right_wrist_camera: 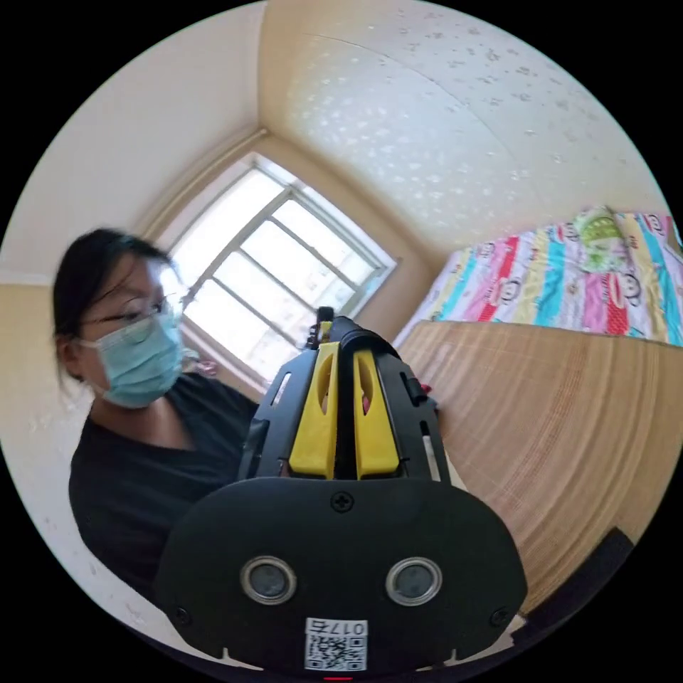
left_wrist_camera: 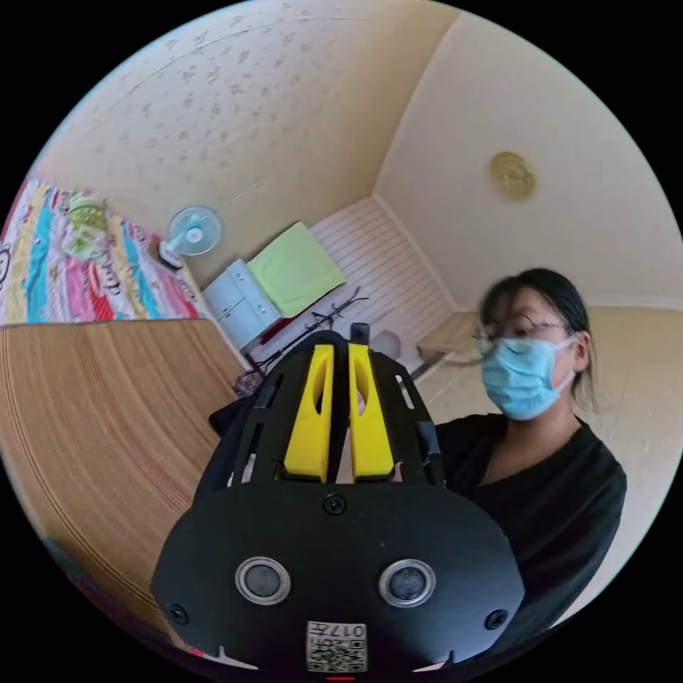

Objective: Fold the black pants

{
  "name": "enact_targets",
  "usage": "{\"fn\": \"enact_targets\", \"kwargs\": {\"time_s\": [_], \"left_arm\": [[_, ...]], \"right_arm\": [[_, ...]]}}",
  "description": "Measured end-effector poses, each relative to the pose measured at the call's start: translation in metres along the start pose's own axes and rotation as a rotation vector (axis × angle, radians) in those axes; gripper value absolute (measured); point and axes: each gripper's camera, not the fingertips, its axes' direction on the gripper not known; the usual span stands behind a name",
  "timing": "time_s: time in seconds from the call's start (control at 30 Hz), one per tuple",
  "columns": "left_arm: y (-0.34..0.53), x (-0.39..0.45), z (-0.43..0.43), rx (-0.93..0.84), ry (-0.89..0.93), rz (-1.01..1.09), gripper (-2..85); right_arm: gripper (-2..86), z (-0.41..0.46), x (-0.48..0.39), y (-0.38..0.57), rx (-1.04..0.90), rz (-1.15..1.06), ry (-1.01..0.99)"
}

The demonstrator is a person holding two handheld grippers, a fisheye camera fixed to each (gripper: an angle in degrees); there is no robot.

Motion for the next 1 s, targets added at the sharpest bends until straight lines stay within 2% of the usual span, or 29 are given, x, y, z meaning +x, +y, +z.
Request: {"fn": "enact_targets", "kwargs": {"time_s": [0.1, 0.3, 0.43, 0.5, 0.63, 0.7, 0.77, 0.87, 1.0], "left_arm": [[-0.016, -0.052, 0.010, -0.046, -0.110, -0.070, 4.0], [-0.017, -0.154, 0.020, -0.149, -0.285, -0.180, 4.1], [0.053, -0.202, 0.037, -0.297, -0.380, -0.253, 4.3], [0.100, -0.222, 0.045, -0.349, -0.400, -0.323, 4.6], [0.216, -0.270, 0.050, -0.443, -0.508, -0.556, 7.6], [0.252, -0.286, 0.040, -0.435, -0.548, -0.659, 9.9], [0.269, -0.299, 0.018, -0.290, -0.476, -0.708, 11.7], [0.251, -0.325, -0.003, -0.166, -0.454, -0.699, 15.4], [0.205, -0.373, -0.008, -0.186, -0.514, -0.627, 18.6]], "right_arm": [[0.9, 0.024, 0.053, -0.022, -0.064, 0.123, 0.159], [1.4, 0.078, 0.151, -0.016, -0.117, 0.286, 0.210], [2.4, 0.118, 0.181, 0.049, -0.201, 0.376, 0.278], [3.8, 0.146, 0.204, 0.116, -0.250, 0.504, 0.279], [8.6, 0.180, 0.234, 0.224, -0.290, 0.726, 0.264], [12.2, 0.187, 0.251, 0.276, -0.283, 0.880, 0.223], [13.4, 0.181, 0.258, 0.292, -0.183, 0.917, 0.147], [17.4, 0.170, 0.278, 0.281, -0.035, 0.908, 0.088], [26.4, 0.175, 0.327, 0.232, 0.009, 0.866, 0.142]]}}
